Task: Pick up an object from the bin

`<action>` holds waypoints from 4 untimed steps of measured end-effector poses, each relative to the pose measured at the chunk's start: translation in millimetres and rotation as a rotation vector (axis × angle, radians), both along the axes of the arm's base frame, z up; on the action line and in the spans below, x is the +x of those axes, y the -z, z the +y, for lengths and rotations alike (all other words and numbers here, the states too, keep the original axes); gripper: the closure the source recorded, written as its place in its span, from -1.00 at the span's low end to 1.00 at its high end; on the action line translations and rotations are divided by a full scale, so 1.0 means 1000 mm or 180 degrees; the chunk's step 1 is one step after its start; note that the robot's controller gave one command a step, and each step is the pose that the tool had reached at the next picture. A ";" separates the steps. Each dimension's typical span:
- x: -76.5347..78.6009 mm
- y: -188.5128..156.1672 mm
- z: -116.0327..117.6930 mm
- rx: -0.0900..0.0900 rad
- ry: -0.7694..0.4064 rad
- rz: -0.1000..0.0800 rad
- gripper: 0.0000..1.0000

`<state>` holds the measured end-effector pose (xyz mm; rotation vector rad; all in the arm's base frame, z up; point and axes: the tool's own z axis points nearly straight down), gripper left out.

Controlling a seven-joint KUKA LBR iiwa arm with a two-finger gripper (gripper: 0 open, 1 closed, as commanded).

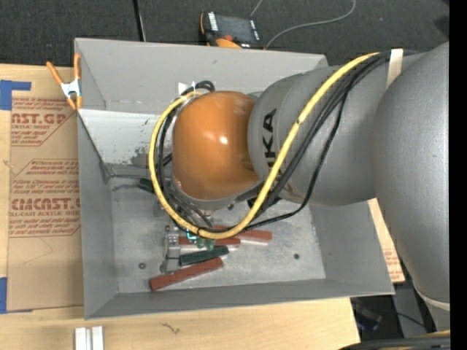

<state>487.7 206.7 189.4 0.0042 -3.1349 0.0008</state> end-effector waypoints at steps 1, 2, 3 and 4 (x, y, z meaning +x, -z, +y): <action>0.026 0.091 -0.063 0.0000 -0.0461 -0.0003 -1.00; 0.047 -0.017 -0.068 0.0008 -0.0929 -0.0055 -1.00; 0.027 0.122 -0.112 0.0008 -0.1011 0.0008 -1.00; 0.030 0.115 -0.110 0.0010 -0.1013 -0.0020 1.00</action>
Offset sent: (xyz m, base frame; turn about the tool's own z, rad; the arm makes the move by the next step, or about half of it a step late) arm 0.0272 -0.0610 -0.0875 -0.1477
